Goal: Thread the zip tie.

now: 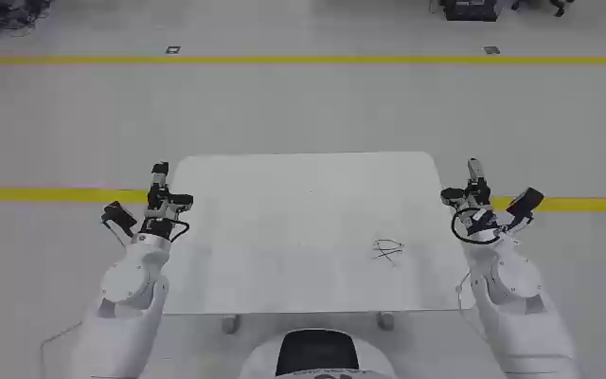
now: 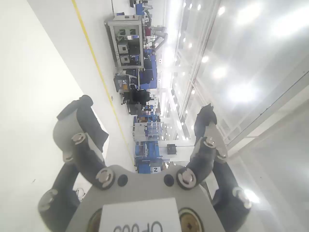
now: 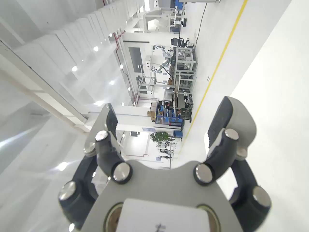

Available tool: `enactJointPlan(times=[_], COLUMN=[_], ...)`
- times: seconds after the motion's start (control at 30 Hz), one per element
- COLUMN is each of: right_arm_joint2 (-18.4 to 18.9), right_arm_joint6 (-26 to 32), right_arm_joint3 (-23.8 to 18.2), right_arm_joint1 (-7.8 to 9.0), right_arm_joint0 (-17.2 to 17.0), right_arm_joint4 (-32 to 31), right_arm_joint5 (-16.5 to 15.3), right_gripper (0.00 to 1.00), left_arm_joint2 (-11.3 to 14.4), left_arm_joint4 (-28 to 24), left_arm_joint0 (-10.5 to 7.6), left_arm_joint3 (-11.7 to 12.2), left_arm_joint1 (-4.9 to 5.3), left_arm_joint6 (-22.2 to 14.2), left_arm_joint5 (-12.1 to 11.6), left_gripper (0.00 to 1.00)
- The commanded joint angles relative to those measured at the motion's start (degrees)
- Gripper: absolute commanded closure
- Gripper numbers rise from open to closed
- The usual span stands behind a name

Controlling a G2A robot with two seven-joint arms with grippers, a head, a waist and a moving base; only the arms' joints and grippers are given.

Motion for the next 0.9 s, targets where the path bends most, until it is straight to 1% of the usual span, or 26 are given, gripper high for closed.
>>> enactJointPlan(times=[0.0,0.1,0.13,0.2,0.23,0.5,0.57,0.67,0.77,0.8,0.83,0.87], right_arm_joint2=[0.07,-0.37,-0.86,-0.84,-0.73,-0.73,-0.49,0.7,0.92,1.01,0.84,0.55], right_arm_joint6=[2.99,8.44,11.87,14.97,15.45,15.45,17.2,22.98,31.08,33.82,37.47,40.54], right_arm_joint3=[0.54,1.88,2.41,3.4,3.57,3.57,3.03,4.8,6.93,7.45,8.27,9.41], right_arm_joint1=[0.13,0.43,0.59,0.82,0.89,0.89,1.0,1.49,2.12,2.39,2.74,2.89], right_arm_joint0=[0.51,1.7,2.16,2.79,2.92,2.92,3.81,6.69,10.05,11.17,12.51,13.4], right_arm_joint4=[-1.32,-4.44,-5.18,-7.19,-8.28,-8.28,-8.19,-9.18,-11.06,-12.43,-14.79,-14.54], right_arm_joint5=[0.09,0.21,0.91,0.19,-0.65,-0.65,-0.68,0.54,1.49,1.41,0.06,-0.46], right_gripper=[0.0,0.0,0.0,0.0,0.0,0.0,0.0,0.0,0.0,0.0,0.0,0.0], left_arm_joint2=[0.0,0.0,0.0,0.0,0.0,0.0,0.0,0.0,0.0,0.0,0.0,0.0], left_arm_joint4=[0.0,0.0,0.0,0.0,0.0,0.0,0.0,0.0,0.0,0.0,0.0,0.0], left_arm_joint0=[0.0,0.0,0.0,0.0,0.0,0.0,0.0,0.0,0.0,0.0,0.0,0.0], left_arm_joint3=[0.0,0.0,0.0,0.0,0.0,0.0,0.0,0.0,0.0,0.0,0.0,0.0], left_arm_joint1=[0.0,0.0,0.0,0.0,0.0,0.0,0.0,0.0,0.0,0.0,0.0,0.0], left_arm_joint6=[0.0,0.0,0.0,0.0,0.0,0.0,0.0,0.0,0.0,0.0,0.0,0.0], left_arm_joint5=[0.0,0.0,0.0,0.0,0.0,0.0,0.0,0.0,0.0,0.0,0.0,0.0], left_gripper=[0.0,0.0,0.0,0.0,0.0,0.0,0.0,0.0,0.0,0.0,0.0,0.0])
